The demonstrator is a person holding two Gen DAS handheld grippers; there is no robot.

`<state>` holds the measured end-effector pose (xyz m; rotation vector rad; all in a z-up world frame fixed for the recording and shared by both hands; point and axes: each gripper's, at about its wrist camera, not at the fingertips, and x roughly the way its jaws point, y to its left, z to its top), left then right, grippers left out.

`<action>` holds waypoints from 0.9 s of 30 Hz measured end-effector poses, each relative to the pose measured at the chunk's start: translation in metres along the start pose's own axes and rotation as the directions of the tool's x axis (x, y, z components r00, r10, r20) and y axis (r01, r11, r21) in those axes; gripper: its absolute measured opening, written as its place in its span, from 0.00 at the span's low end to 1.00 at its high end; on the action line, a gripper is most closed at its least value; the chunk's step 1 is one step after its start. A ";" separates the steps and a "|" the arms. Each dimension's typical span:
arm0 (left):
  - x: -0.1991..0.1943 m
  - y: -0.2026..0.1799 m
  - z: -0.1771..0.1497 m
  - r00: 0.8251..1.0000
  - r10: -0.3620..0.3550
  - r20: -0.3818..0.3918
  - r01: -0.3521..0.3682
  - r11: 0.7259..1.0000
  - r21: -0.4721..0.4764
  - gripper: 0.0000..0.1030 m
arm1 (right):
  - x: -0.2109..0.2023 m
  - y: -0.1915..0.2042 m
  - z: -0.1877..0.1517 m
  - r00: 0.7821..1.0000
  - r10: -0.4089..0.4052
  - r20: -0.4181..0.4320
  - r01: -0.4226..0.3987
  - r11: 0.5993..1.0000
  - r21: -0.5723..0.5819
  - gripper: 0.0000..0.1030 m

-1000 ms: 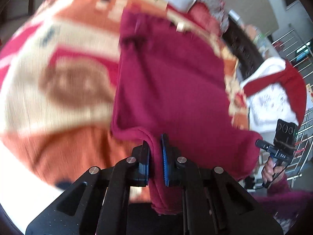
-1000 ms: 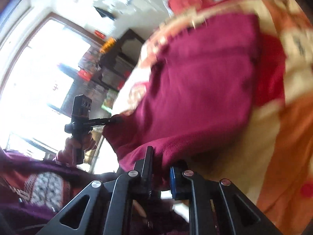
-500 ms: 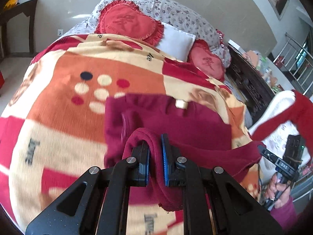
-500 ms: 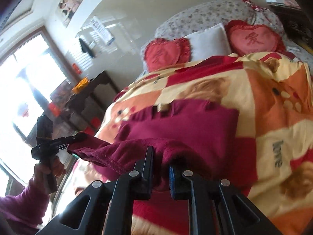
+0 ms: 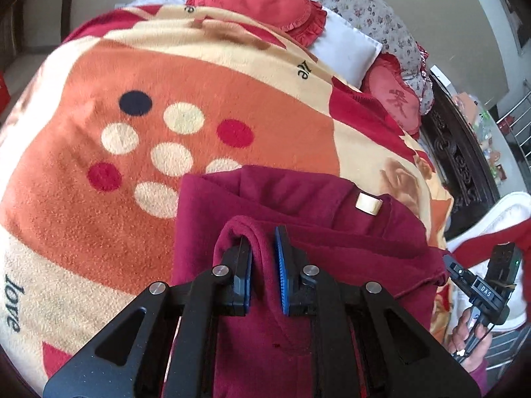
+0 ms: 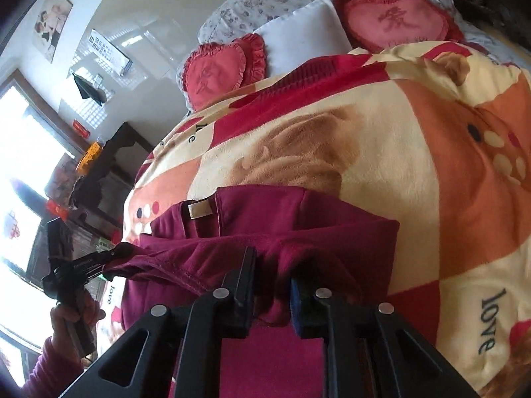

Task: Fold small clothes

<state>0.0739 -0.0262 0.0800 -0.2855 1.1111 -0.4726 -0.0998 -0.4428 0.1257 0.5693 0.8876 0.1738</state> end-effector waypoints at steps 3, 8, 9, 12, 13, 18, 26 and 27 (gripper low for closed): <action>-0.010 -0.002 0.004 0.998 -0.065 -0.014 0.065 0.998 0.007 0.32 | -0.017 0.000 -0.001 0.999 0.037 0.037 -0.038 0.999 0.022 0.28; -0.036 -0.011 0.010 0.993 -0.095 0.074 0.093 0.995 0.027 0.68 | -0.047 -0.003 0.001 0.988 0.015 0.151 -0.021 0.999 0.037 0.45; -0.039 -0.010 0.011 0.991 -0.104 0.081 0.102 0.994 0.030 0.68 | -0.049 0.000 -0.001 0.987 0.024 0.156 -0.028 0.999 0.020 0.45; -0.041 -0.009 0.011 0.992 -0.088 0.095 0.086 0.996 0.028 0.68 | -0.042 0.020 -0.009 0.990 0.021 0.143 -0.009 0.997 -0.082 0.43; -0.036 -0.010 0.010 0.994 -0.059 0.095 0.056 0.998 0.037 0.68 | -0.036 0.027 -0.010 0.991 0.008 0.133 0.007 0.993 -0.115 0.42; 0.003 -0.013 0.004 0.994 0.097 0.053 -0.100 0.993 0.058 0.68 | 0.006 0.034 0.004 0.986 -0.090 0.141 0.110 0.983 -0.147 0.42; 0.040 0.002 -0.006 0.981 0.190 0.025 -0.191 0.980 0.057 0.68 | 0.055 -0.009 0.032 0.975 -0.205 0.090 0.206 0.978 -0.010 0.42; 0.037 -0.001 -0.008 0.978 0.206 0.030 -0.207 0.975 0.074 0.68 | 0.050 -0.008 0.031 0.976 -0.196 0.091 0.197 0.980 -0.007 0.42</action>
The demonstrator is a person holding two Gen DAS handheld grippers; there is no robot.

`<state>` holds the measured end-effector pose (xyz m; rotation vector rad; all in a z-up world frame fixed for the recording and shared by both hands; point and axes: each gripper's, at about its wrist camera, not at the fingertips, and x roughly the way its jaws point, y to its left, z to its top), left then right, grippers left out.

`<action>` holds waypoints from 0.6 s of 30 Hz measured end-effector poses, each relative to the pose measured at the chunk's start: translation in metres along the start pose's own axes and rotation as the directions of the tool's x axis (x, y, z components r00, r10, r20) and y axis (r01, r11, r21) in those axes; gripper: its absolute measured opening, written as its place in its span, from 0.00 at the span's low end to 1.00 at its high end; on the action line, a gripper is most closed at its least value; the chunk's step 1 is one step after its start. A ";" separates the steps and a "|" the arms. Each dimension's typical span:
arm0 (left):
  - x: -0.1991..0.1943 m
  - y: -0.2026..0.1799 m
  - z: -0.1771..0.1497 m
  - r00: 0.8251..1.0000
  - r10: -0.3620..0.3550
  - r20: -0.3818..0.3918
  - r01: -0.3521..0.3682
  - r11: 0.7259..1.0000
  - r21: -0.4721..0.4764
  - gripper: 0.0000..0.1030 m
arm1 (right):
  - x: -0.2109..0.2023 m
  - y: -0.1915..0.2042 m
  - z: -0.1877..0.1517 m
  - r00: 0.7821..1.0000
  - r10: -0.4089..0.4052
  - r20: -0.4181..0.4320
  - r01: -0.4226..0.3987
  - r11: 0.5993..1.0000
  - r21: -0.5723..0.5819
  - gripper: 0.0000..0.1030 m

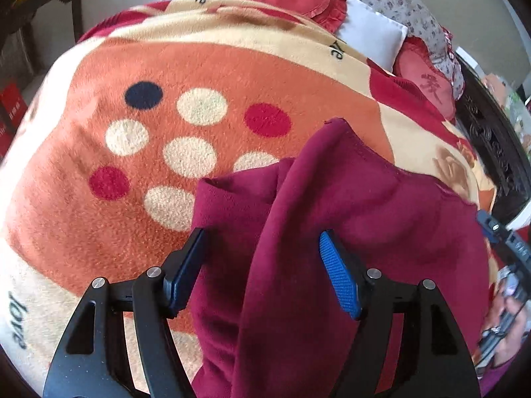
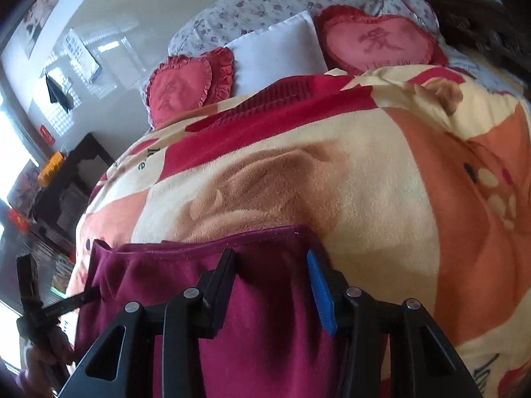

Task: Fold small clothes

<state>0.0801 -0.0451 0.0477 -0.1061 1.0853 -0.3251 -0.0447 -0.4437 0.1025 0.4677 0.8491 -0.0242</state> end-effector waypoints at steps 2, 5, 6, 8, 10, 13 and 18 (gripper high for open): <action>-0.007 -0.002 -0.004 1.000 0.018 0.008 -0.019 1.000 0.020 0.68 | -0.014 0.001 -0.003 1.000 0.009 0.006 -0.009 1.000 -0.001 0.42; -0.022 -0.005 -0.013 0.999 0.024 0.031 -0.025 0.999 0.041 0.68 | -0.038 0.005 -0.016 0.999 0.043 -0.004 -0.044 0.999 -0.011 0.47; -0.027 -0.006 -0.015 0.999 0.026 0.037 -0.028 0.999 0.045 0.68 | -0.047 0.006 -0.023 0.998 0.061 -0.013 -0.061 0.998 -0.021 0.47; -0.037 -0.008 -0.020 0.998 0.029 0.053 -0.032 0.998 0.058 0.68 | -0.062 0.010 -0.041 0.997 0.065 -0.039 -0.067 0.997 -0.048 0.47; -0.045 -0.011 -0.024 0.997 0.031 0.066 -0.036 0.997 0.075 0.68 | -0.073 0.011 -0.057 0.996 0.063 -0.064 -0.068 0.995 -0.071 0.47; -0.058 -0.012 -0.035 0.996 0.041 0.076 -0.049 0.993 0.103 0.68 | -0.089 0.011 -0.083 0.996 0.054 -0.070 -0.061 0.994 -0.090 0.47; -0.074 -0.007 -0.052 0.996 0.025 0.081 -0.034 0.993 0.114 0.68 | -0.105 0.006 -0.115 0.995 0.054 -0.079 -0.061 0.994 -0.086 0.47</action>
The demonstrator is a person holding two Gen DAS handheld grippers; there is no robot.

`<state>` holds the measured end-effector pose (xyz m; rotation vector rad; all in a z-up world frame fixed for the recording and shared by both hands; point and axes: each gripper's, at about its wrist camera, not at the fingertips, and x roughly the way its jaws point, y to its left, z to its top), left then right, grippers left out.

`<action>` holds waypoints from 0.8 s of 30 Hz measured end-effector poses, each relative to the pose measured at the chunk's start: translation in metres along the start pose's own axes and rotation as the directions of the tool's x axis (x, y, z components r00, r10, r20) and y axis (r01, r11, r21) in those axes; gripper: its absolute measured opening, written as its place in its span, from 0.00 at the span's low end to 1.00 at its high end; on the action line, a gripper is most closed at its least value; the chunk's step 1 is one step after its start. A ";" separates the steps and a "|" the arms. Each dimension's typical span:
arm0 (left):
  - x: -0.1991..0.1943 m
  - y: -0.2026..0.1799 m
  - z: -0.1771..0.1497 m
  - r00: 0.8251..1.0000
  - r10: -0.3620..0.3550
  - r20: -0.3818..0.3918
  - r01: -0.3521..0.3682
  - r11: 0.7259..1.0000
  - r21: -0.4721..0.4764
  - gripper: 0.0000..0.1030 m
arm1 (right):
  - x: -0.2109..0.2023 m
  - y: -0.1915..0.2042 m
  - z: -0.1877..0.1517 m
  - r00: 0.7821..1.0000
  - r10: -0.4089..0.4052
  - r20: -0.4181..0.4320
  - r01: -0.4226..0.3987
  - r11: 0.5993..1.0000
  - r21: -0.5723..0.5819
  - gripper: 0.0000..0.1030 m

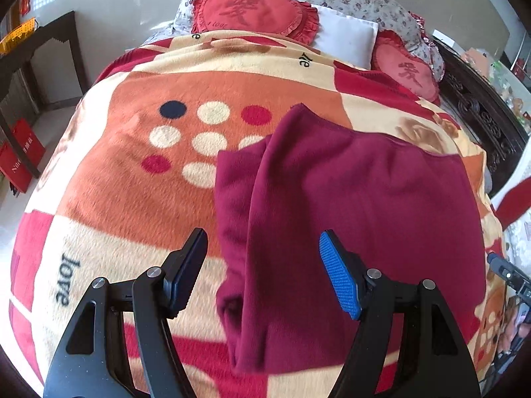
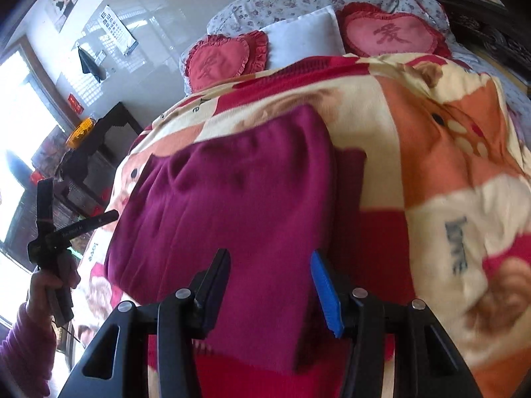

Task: Fold small clothes

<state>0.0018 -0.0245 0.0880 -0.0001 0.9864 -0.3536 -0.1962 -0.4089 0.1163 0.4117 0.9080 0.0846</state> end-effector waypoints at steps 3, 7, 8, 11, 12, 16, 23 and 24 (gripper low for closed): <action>-0.011 0.010 -0.017 0.999 -0.049 0.001 0.049 0.999 -0.007 0.68 | -0.008 -0.004 -0.015 1.000 -0.008 0.006 0.008 1.000 0.019 0.47; -0.018 0.036 -0.043 0.990 -0.139 -0.019 0.137 0.986 -0.097 0.68 | -0.013 -0.008 -0.024 1.000 -0.014 0.004 0.014 1.000 0.025 0.47; -0.017 0.041 -0.048 0.987 -0.160 -0.022 0.156 0.981 -0.118 0.68 | -0.013 -0.009 -0.026 1.000 -0.018 0.003 0.018 1.000 0.021 0.47; -0.016 0.042 -0.060 0.981 -0.187 -0.053 0.180 0.976 -0.121 0.68 | -0.012 -0.010 -0.029 1.000 -0.015 0.002 0.015 0.999 0.032 0.47; -0.016 0.041 -0.063 0.978 -0.201 -0.053 0.193 0.974 -0.118 0.68 | -0.011 -0.010 -0.030 1.000 -0.012 0.003 0.012 0.999 0.039 0.47; -0.014 0.031 -0.067 0.962 -0.266 -0.054 0.260 0.961 -0.095 0.68 | -0.007 -0.009 -0.033 1.000 -0.014 -0.005 0.014 0.999 0.039 0.47; 0.006 0.017 -0.066 0.957 -0.276 -0.084 0.270 0.960 -0.075 0.45 | 0.012 0.003 -0.033 1.000 0.005 -0.023 -0.005 1.000 -0.014 0.34; 0.007 0.017 -0.065 0.961 -0.262 -0.084 0.257 0.964 -0.073 0.29 | 0.015 0.006 -0.033 1.000 -0.009 -0.026 0.008 0.999 -0.038 0.26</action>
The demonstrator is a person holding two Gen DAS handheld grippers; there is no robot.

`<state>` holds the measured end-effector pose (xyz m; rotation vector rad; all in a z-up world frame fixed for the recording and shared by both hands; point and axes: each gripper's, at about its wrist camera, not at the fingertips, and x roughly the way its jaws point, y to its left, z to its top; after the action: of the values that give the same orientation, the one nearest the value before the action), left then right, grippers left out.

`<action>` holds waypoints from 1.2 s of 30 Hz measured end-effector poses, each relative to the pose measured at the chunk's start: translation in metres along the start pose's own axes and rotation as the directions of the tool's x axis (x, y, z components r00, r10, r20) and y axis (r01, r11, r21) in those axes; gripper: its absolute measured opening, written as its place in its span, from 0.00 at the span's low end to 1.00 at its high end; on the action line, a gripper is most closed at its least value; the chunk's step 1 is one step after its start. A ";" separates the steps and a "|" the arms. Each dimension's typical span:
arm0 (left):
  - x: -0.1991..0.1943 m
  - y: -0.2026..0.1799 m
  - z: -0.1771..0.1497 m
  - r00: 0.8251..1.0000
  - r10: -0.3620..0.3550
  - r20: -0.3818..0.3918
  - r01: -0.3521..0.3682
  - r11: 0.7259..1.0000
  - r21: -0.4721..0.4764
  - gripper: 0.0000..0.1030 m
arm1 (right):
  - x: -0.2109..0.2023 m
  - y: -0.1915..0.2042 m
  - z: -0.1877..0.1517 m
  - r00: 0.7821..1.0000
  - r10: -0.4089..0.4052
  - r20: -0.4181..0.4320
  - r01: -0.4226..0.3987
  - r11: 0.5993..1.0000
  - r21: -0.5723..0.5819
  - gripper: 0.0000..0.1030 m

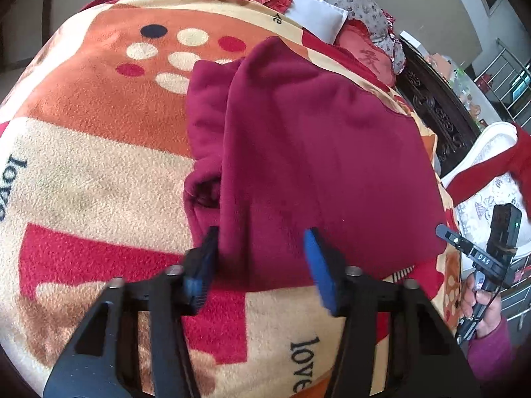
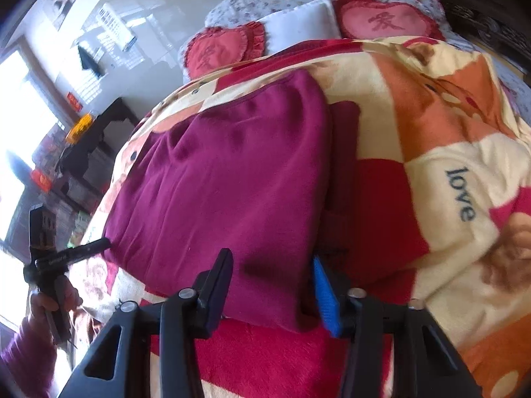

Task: Fold small clothes

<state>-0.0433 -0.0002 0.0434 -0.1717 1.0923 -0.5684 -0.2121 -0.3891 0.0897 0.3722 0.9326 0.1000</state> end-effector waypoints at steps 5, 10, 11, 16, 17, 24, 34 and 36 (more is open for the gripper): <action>-0.012 0.017 0.000 1.000 -0.026 0.011 0.027 0.998 -0.054 0.08 | -0.013 0.008 0.000 1.000 0.007 0.012 -0.007 0.999 -0.041 0.06; -0.028 0.017 -0.015 0.999 -0.009 0.038 0.009 1.000 -0.009 0.08 | -0.039 0.009 -0.006 0.998 0.060 0.004 -0.060 0.997 -0.051 0.06; -0.026 0.018 -0.019 0.999 -0.006 0.033 0.007 1.000 -0.005 0.08 | -0.037 0.007 -0.009 0.999 0.047 -0.010 -0.047 0.997 -0.056 0.06; -0.020 0.026 -0.023 0.999 -0.019 0.026 0.020 0.998 -0.058 0.08 | -0.007 -0.011 -0.024 0.995 -0.010 -0.097 0.011 1.000 0.004 0.06; -0.023 0.026 -0.021 0.999 -0.026 0.028 0.028 0.998 -0.061 0.08 | -0.010 -0.011 -0.023 0.996 0.002 -0.085 -0.001 1.000 0.018 0.06; -0.035 0.010 -0.006 0.998 0.021 0.055 -0.021 1.000 0.006 0.30 | -0.043 0.017 0.009 0.999 -0.033 0.042 0.035 0.999 -0.038 0.45; -0.003 0.008 0.002 0.999 0.022 0.032 -0.022 1.000 -0.021 0.07 | 0.010 0.083 0.043 0.994 0.099 -0.036 -0.102 0.989 -0.102 0.45; -0.006 0.013 -0.001 0.999 -0.002 0.038 0.004 0.999 -0.039 0.06 | 0.023 0.096 0.047 0.991 0.116 -0.061 -0.122 0.986 -0.113 0.45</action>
<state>-0.0418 0.0147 0.0423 -0.2176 1.0671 -0.5447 -0.1535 -0.3067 0.1313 0.3178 0.9528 0.2745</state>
